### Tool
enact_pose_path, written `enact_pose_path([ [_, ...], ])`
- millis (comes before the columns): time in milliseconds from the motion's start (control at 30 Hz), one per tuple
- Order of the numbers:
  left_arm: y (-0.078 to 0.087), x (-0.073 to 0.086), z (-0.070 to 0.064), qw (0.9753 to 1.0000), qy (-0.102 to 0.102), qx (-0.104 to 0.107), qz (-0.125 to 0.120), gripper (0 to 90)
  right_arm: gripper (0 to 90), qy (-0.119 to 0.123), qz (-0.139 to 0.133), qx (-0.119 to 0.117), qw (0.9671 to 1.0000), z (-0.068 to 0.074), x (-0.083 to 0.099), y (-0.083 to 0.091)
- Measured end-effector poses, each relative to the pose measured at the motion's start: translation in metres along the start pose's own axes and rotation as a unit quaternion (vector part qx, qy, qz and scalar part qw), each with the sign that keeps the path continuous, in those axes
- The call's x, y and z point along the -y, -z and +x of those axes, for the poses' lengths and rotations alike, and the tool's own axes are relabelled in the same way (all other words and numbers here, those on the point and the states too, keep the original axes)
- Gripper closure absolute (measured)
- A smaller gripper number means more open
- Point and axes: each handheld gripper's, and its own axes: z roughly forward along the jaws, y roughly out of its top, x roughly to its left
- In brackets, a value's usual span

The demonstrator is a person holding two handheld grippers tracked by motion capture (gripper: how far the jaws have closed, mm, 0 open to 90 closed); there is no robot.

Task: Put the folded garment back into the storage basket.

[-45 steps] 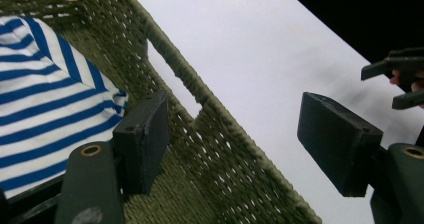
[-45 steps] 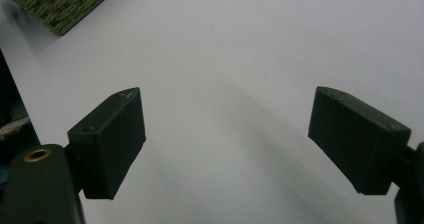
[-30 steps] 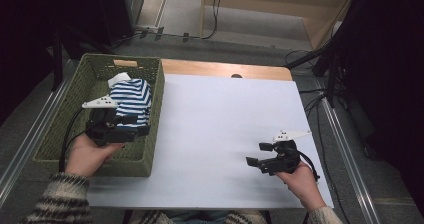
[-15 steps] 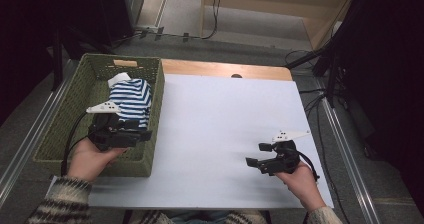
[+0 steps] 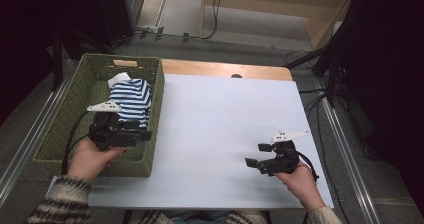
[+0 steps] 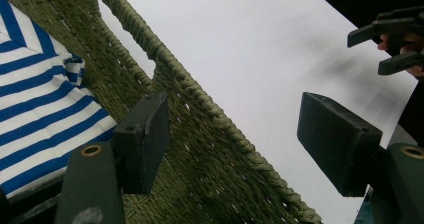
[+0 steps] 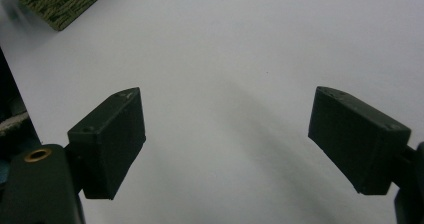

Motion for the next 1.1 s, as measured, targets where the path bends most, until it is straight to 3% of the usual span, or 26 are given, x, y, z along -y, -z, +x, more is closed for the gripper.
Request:
enact_pose_path([
  [133,-0.0011,-0.0001,-0.0003,1.0,0.0,0.001,0.003,29.4,13.2,-0.003,-0.003,-0.008,1.0,-0.0005,0.0001,0.0001],
  [1100,-0.0014,-0.0004,0.0004,1.0,0.003,0.002,0.004,29.4,13.2,-0.001,0.003,-0.007,1.0,-0.0007,0.001,-0.0012],
])
